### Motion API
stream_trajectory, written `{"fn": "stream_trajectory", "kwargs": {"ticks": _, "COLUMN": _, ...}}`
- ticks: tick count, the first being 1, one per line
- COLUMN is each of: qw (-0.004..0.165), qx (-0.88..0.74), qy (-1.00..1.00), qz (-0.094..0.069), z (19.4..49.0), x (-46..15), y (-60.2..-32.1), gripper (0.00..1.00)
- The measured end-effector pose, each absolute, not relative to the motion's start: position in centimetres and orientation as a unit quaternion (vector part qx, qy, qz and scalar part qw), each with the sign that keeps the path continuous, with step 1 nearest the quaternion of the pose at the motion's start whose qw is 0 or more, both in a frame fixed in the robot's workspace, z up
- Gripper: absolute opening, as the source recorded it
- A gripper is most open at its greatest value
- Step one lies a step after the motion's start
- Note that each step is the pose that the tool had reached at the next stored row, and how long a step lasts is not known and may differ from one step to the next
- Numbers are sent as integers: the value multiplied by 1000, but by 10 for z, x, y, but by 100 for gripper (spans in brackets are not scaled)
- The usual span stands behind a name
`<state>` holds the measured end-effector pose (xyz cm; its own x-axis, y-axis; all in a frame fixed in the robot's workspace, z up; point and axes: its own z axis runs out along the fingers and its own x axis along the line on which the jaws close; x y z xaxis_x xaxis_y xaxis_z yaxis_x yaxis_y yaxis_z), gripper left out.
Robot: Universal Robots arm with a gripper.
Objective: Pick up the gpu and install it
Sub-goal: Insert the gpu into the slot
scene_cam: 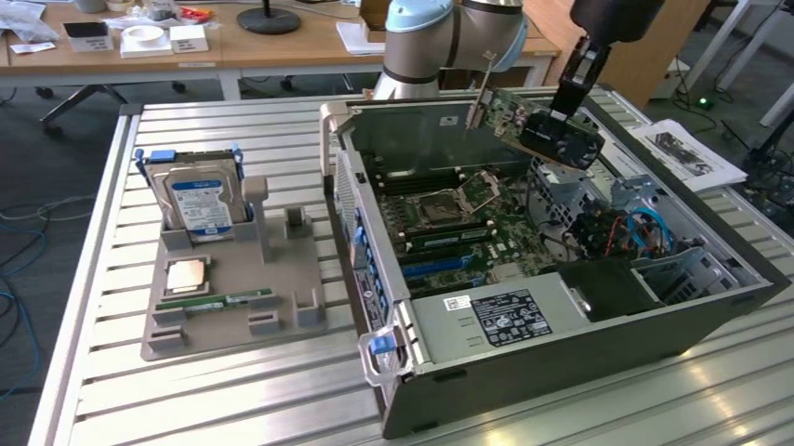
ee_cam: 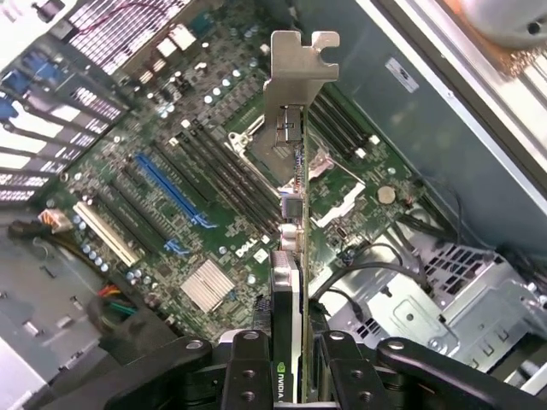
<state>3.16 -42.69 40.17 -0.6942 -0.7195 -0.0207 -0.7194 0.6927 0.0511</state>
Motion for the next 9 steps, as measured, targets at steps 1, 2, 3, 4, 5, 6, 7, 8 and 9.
{"fn": "stream_trajectory", "kwargs": {"ticks": 1, "qw": 1, "qx": 397, "qy": -917, "qz": -28, "z": 402, "x": 32, "y": -427, "gripper": 27}}
{"fn": "stream_trajectory", "kwargs": {"ticks": 2, "qw": 1, "qx": 404, "qy": -914, "qz": -28, "z": 402, "x": 32, "y": -427, "gripper": 27}}
{"fn": "stream_trajectory", "kwargs": {"ticks": 3, "qw": 1, "qx": 411, "qy": -911, "qz": -28, "z": 402, "x": 32, "y": -427, "gripper": 27}}
{"fn": "stream_trajectory", "kwargs": {"ticks": 4, "qw": 1, "qx": 417, "qy": -908, "qz": -28, "z": 402, "x": 32, "y": -427, "gripper": 27}}
{"fn": "stream_trajectory", "kwargs": {"ticks": 5, "qw": 1, "qx": 424, "qy": -905, "qz": -28, "z": 401, "x": 32, "y": -427, "gripper": 27}}
{"fn": "stream_trajectory", "kwargs": {"ticks": 6, "qw": 2, "qx": 431, "qy": -902, "qz": -28, "z": 401, "x": 32, "y": -427, "gripper": 27}}
{"fn": "stream_trajectory", "kwargs": {"ticks": 7, "qw": 2, "qx": 437, "qy": -899, "qz": -28, "z": 401, "x": 32, "y": -427, "gripper": 27}}
{"fn": "stream_trajectory", "kwargs": {"ticks": 8, "qw": 2, "qx": 444, "qy": -896, "qz": -28, "z": 401, "x": 32, "y": -427, "gripper": 27}}
{"fn": "stream_trajectory", "kwargs": {"ticks": 9, "qw": 2, "qx": 450, "qy": -893, "qz": -27, "z": 401, "x": 32, "y": -427, "gripper": 27}}
